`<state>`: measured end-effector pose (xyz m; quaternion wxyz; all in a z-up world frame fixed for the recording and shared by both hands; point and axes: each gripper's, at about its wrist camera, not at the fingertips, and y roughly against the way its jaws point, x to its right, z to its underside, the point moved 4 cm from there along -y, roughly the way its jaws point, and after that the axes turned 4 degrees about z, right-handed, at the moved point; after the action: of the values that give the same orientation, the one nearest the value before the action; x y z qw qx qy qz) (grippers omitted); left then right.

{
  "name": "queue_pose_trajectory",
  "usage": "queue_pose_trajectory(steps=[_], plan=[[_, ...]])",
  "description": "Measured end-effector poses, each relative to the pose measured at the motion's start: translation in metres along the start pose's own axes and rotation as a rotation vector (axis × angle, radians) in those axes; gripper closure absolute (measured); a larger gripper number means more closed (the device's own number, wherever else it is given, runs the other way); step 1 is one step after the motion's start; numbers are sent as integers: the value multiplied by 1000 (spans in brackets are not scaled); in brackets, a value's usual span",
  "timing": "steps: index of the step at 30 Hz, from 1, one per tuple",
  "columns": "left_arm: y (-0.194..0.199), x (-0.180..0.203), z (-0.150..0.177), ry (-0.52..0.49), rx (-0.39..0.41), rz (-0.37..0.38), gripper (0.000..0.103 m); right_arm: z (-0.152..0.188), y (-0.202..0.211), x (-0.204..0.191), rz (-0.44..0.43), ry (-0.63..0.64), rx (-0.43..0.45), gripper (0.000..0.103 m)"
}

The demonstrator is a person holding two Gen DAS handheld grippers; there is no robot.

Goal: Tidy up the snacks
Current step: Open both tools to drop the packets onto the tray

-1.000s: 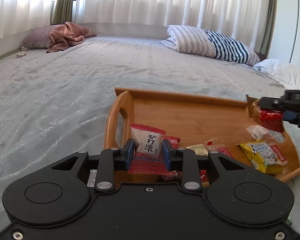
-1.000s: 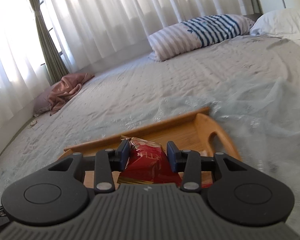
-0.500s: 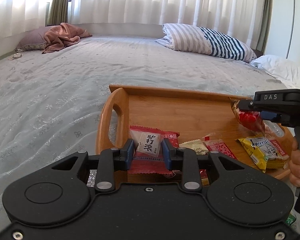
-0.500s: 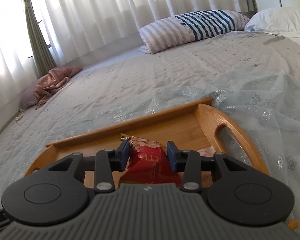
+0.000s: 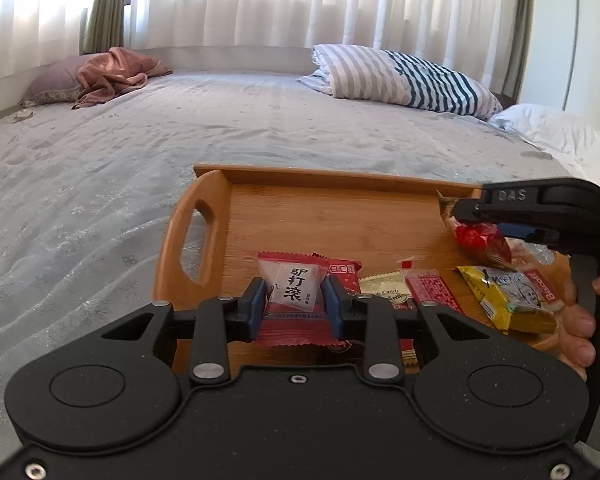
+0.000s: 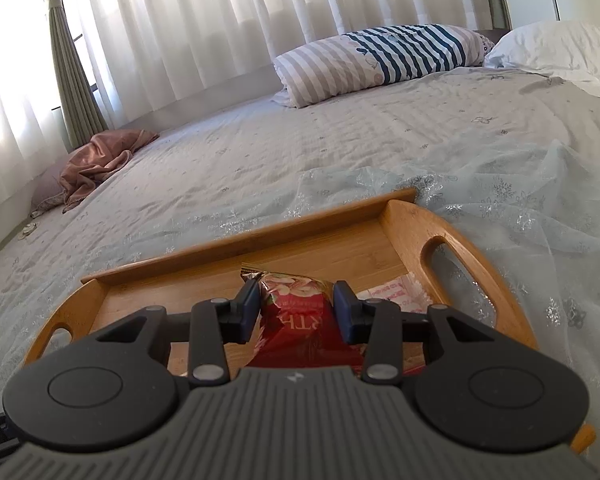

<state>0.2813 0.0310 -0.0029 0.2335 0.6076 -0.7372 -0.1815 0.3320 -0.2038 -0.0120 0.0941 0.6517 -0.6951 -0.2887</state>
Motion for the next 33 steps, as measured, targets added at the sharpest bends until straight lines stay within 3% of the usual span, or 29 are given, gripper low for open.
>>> queue_pose_trajectory(steps=[6, 10, 16, 23, 33], plan=[[1, 5, 2, 17, -1, 9, 72, 0, -1, 0, -7, 9, -6, 58], [3, 7, 2, 16, -5, 5, 72, 1, 0, -1, -23, 21, -6, 51], [5, 7, 3, 5, -7, -17, 52, 2, 5, -1, -68, 8, -1, 31], [13, 7, 5, -12, 1, -12, 27, 0, 24, 2, -111, 24, 22, 21], [43, 11, 7, -17, 14, 3, 15, 10, 73, 22, -152, 88, 49, 10]])
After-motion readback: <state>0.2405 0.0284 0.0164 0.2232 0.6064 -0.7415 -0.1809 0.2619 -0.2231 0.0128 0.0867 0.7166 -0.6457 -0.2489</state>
